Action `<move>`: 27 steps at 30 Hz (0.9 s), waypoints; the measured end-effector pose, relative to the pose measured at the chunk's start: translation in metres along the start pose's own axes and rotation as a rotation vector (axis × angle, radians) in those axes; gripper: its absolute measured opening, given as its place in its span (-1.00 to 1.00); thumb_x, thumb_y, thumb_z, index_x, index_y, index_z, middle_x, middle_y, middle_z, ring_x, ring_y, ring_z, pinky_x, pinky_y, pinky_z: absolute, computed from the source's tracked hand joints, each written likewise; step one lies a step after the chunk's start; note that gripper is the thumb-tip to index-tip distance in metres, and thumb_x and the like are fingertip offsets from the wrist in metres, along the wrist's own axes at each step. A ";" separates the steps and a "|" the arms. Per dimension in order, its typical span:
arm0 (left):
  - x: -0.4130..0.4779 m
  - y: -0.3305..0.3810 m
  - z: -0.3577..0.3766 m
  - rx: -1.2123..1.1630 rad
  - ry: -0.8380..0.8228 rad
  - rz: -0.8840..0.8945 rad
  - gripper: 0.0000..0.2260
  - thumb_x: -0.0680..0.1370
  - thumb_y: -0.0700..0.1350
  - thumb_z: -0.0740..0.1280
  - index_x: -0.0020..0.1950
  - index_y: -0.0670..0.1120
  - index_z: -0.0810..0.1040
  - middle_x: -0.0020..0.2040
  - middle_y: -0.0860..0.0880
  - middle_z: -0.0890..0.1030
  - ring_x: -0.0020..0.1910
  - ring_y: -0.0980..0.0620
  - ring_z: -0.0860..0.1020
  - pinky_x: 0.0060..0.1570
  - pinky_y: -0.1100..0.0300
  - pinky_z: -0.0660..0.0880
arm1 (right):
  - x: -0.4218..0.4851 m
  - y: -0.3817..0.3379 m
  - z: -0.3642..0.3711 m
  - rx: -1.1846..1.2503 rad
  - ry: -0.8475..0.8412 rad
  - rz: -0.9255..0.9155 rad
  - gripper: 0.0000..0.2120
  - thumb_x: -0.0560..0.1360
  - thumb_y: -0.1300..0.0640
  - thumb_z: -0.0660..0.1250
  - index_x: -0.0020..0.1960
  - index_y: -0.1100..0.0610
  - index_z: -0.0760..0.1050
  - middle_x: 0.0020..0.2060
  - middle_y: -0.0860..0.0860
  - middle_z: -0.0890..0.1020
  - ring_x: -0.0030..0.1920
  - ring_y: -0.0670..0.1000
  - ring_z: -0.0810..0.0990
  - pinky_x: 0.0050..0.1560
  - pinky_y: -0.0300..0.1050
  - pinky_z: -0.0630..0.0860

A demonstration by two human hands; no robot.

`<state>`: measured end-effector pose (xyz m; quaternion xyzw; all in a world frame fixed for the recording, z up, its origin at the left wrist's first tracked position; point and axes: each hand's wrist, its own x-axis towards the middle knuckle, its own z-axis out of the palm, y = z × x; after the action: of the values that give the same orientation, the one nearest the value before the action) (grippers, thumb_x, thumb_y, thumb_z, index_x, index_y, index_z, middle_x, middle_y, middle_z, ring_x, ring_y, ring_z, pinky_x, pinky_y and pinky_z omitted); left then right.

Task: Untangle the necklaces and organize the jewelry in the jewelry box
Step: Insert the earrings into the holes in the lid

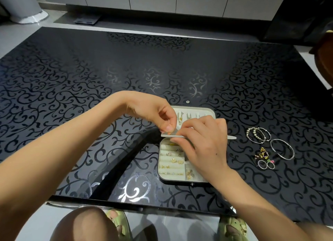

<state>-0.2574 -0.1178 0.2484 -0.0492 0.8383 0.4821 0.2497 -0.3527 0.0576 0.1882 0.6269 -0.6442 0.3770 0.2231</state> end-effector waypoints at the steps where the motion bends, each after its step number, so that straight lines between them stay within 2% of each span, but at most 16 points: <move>1: 0.000 0.000 0.000 0.000 0.004 0.000 -0.90 0.56 -0.22 0.30 -0.14 -0.19 0.56 -0.32 0.12 0.50 -0.31 0.22 0.43 -0.18 0.43 0.35 | 0.000 0.000 0.000 0.002 -0.003 0.001 -0.82 0.44 0.05 0.43 -0.31 0.06 0.58 -0.28 -0.12 0.61 -0.21 -0.06 0.39 -0.08 -0.19 0.06; 5: -0.001 0.006 -0.002 0.041 0.007 -0.014 -0.90 0.56 -0.20 0.31 -0.15 -0.11 0.57 -0.34 0.17 0.51 -0.33 0.24 0.44 -0.20 0.44 0.36 | 0.004 0.001 0.000 0.029 -0.030 0.017 -0.80 0.46 0.02 0.39 -0.31 0.05 0.58 -0.27 -0.13 0.60 -0.20 -0.06 0.39 -0.09 -0.18 0.08; 9: 0.001 0.021 -0.008 0.215 0.017 -0.051 -0.94 0.52 -0.13 0.36 -0.10 -0.09 0.61 -0.26 0.04 0.57 -0.27 0.19 0.48 -0.16 0.42 0.39 | 0.008 0.004 -0.002 0.047 -0.052 0.028 -0.77 0.46 -0.03 0.35 -0.31 0.04 0.58 -0.26 -0.15 0.61 -0.19 -0.06 0.38 -0.08 -0.18 0.06; 12: 0.004 0.032 -0.011 0.368 0.041 -0.116 -0.93 0.51 -0.09 0.38 -0.09 -0.05 0.63 -0.23 0.03 0.59 -0.28 0.21 0.46 -0.18 0.41 0.39 | 0.010 0.005 -0.002 0.054 -0.069 0.031 -0.76 0.46 -0.05 0.34 -0.30 0.04 0.58 -0.26 -0.15 0.60 -0.19 -0.06 0.36 -0.08 -0.18 0.06; 14: 0.008 0.037 -0.011 0.447 0.040 -0.142 -0.94 0.51 -0.08 0.38 -0.08 -0.02 0.65 -0.22 0.05 0.61 -0.30 0.24 0.46 -0.21 0.42 0.38 | 0.010 0.006 -0.002 0.059 -0.065 0.039 -0.75 0.47 -0.06 0.33 -0.31 0.05 0.58 -0.26 -0.15 0.60 -0.20 -0.05 0.38 -0.09 -0.17 0.09; 17: 0.010 0.041 -0.010 0.509 0.014 -0.154 -0.95 0.52 -0.10 0.38 -0.12 0.02 0.63 -0.30 0.13 0.55 -0.34 0.25 0.43 -0.26 0.45 0.35 | 0.010 0.007 0.000 0.065 -0.054 0.035 -0.73 0.47 -0.08 0.33 -0.31 0.05 0.59 -0.26 -0.15 0.61 -0.21 -0.04 0.39 -0.11 -0.14 0.11; 19: 0.009 0.041 -0.008 0.515 0.001 -0.165 -0.94 0.53 -0.10 0.36 -0.13 0.01 0.62 -0.31 0.12 0.53 -0.35 0.24 0.41 -0.27 0.45 0.35 | 0.009 0.007 0.000 0.064 -0.044 0.021 -0.73 0.47 -0.08 0.34 -0.31 0.05 0.58 -0.26 -0.15 0.61 -0.20 -0.04 0.39 -0.11 -0.15 0.11; 22: 0.004 0.035 -0.004 0.465 0.059 -0.166 -0.95 0.52 -0.07 0.37 -0.09 -0.01 0.61 -0.23 -0.01 0.59 -0.33 0.21 0.42 -0.25 0.41 0.37 | 0.009 0.006 0.000 0.051 -0.029 0.002 -0.76 0.46 -0.06 0.37 -0.31 0.05 0.58 -0.28 -0.13 0.60 -0.20 -0.05 0.38 -0.10 -0.16 0.09; 27: -0.006 0.025 0.007 0.324 0.166 -0.113 -0.96 0.53 -0.12 0.36 -0.12 -0.02 0.56 -0.29 0.10 0.52 -0.36 0.25 0.42 -0.27 0.44 0.35 | 0.008 0.005 0.000 0.040 -0.006 -0.008 -0.77 0.45 -0.03 0.38 -0.32 0.06 0.57 -0.27 -0.12 0.60 -0.21 -0.04 0.39 -0.12 -0.14 0.12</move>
<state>-0.2575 -0.0998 0.2682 -0.0949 0.9187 0.3204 0.2107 -0.3584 0.0521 0.1927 0.6351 -0.6345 0.3871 0.2101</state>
